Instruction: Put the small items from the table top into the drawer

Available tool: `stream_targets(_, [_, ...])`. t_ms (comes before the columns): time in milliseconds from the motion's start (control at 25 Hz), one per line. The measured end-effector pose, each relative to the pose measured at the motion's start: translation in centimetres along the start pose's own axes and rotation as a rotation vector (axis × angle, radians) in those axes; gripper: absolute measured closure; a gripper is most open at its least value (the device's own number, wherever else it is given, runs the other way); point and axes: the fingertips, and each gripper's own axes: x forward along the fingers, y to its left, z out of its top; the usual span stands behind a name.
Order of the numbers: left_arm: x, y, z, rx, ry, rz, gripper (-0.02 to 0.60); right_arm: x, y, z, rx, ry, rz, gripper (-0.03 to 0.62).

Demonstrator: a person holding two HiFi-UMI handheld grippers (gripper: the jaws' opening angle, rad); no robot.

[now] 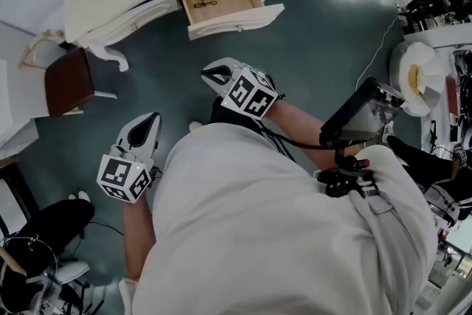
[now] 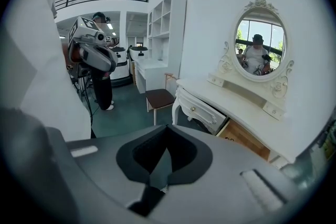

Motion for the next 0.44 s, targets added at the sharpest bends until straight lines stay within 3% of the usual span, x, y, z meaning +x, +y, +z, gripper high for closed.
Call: stream_targets(440, [2.6, -0.2, 2.1, 0.003, 0.005, 0.000, 0.580, -0.8, -3.5, -0.4, -0.009, -0.002, -0.005, 0.594])
